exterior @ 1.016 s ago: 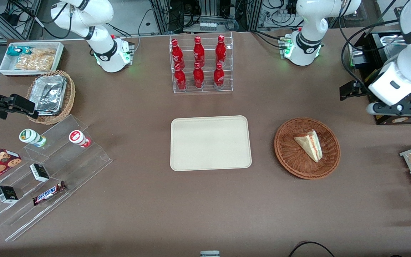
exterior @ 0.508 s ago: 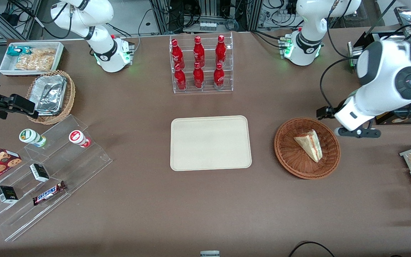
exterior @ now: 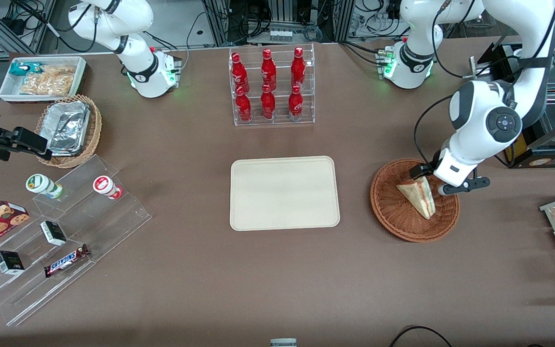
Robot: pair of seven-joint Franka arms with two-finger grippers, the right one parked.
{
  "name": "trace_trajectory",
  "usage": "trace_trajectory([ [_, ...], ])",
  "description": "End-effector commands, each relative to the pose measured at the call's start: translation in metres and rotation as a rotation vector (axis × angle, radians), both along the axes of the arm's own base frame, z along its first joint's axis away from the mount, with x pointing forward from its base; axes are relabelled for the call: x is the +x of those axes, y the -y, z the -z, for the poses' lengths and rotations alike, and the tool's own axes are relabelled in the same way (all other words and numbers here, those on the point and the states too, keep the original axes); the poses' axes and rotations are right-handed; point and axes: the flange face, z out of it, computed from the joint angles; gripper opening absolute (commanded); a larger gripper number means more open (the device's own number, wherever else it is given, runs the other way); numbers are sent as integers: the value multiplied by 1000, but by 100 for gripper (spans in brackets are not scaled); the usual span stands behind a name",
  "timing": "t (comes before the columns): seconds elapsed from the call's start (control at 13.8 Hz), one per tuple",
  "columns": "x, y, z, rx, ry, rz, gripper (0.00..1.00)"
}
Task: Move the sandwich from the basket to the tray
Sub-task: 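Lower the open left gripper over the wrapped sandwich in the basket, then close the left gripper on the sandwich and lift it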
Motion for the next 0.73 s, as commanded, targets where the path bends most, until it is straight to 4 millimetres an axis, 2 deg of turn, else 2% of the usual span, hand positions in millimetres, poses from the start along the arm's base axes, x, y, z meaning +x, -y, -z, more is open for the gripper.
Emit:
trace_trajectory([
  [0.0,2,4,9,2,33,-148,100],
  [0.22,3,3,29,1,40,-301,100],
  [0.65,6,-1,64,-4,13,-366,100],
])
